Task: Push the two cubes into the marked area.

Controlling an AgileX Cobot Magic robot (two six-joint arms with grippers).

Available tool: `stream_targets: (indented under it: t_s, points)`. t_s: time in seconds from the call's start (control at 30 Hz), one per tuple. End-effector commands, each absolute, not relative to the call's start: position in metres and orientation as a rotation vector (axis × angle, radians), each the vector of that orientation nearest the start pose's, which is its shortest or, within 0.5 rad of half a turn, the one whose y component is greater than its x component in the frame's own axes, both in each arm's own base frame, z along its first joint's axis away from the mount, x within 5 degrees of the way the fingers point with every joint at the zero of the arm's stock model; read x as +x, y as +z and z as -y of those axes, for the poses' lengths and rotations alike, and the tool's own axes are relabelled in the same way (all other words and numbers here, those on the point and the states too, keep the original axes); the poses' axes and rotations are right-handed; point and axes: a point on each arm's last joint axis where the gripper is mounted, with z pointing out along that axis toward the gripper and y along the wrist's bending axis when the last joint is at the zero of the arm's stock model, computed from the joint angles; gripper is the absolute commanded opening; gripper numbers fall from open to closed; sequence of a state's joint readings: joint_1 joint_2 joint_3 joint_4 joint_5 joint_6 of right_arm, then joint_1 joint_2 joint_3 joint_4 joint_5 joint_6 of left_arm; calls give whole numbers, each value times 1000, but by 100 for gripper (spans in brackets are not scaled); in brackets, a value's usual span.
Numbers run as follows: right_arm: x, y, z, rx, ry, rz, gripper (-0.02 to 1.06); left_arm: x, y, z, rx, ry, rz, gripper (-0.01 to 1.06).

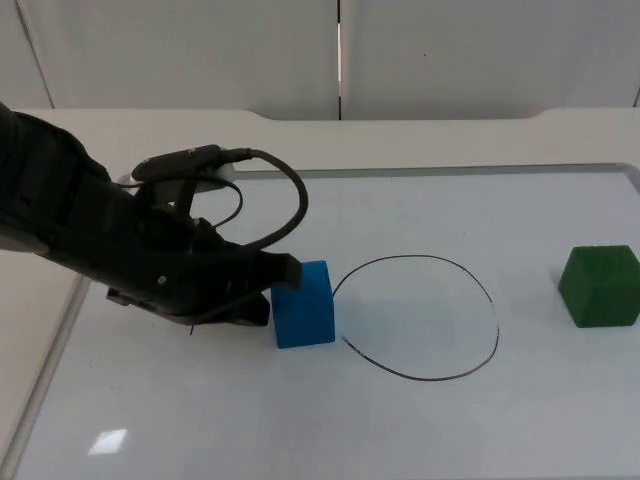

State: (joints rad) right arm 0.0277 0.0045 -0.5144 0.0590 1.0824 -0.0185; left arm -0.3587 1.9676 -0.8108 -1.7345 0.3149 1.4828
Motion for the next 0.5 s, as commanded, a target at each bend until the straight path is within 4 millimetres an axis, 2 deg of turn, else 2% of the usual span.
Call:
stream_targets:
  t_s: [0.0, 0.47]
  points:
    - [-7, 279, -5, -52, 79, -2048, 105, 300, 87, 149, 260, -638, -2620, 0]
    - [-7, 279, -5, -52, 79, -2050, 105, 302, 85, 158, 283, -670, -2618, 0]
